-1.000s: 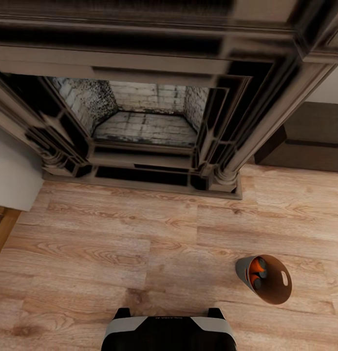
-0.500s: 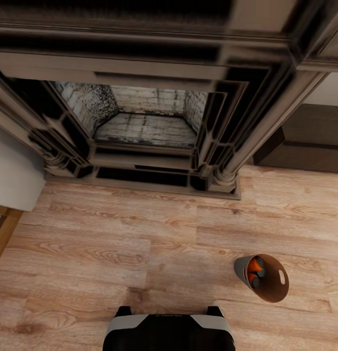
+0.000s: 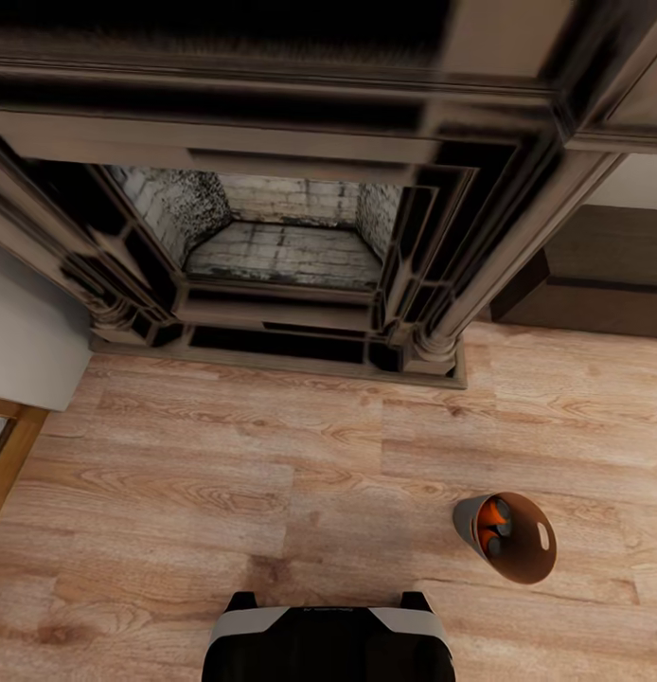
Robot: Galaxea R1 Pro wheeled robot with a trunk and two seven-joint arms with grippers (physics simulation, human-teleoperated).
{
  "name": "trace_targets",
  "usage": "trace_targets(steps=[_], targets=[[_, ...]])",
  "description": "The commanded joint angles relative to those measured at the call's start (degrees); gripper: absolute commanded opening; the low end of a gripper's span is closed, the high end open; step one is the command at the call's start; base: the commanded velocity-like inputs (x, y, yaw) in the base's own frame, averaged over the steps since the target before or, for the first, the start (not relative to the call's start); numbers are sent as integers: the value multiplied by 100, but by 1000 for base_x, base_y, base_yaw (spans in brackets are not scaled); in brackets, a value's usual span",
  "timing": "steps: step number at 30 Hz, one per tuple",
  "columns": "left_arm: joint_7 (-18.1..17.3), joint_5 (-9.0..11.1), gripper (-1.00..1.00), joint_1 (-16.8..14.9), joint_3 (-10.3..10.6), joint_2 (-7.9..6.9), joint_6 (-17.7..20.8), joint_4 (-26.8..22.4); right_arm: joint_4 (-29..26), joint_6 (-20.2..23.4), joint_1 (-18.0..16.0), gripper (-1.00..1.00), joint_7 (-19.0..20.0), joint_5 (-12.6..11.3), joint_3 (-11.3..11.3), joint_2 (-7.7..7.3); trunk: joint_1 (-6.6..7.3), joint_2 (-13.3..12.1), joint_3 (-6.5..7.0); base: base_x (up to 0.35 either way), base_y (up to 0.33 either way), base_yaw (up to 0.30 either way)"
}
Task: Put the three can of soda from the living room inside the tash can in the kitchen.
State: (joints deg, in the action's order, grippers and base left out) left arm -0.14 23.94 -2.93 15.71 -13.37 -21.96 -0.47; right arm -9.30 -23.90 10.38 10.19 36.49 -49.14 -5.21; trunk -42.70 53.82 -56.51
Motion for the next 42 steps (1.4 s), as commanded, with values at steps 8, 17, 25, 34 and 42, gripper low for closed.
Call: trace_targets(steps=[8, 17, 25, 34, 42], targets=[[-125, -27, 100, 2, 27, 55, -1, -32, -35, -1, -174, 100, 0, -7, 1, 18, 176, -322, 144, 0, 0, 0], [-294, -30, 100, 0, 22, 66, 9, -28, -10, -1, -195, 100, 0, -7, 1, 56, 374, -683, 306, 0, 0, 0], [-366, -30, 100, 1, 28, 70, 16, -21, -7, -3, -194, 100, 0, -6, 4, 117, 550, -1004, 451, 0, 0, 0], [-380, -30, 100, 3, 28, 94, 9, -22, 55, -312, -195, 100, 7, -2, 11, 125, 747, -1365, 676, 0, 0, -48], [-381, -34, 100, 3, 53, 277, 3, -20, 60, -408, -194, 100, 2, -2, 4, 120, 923, -1686, 888, 0, 0, -64]])
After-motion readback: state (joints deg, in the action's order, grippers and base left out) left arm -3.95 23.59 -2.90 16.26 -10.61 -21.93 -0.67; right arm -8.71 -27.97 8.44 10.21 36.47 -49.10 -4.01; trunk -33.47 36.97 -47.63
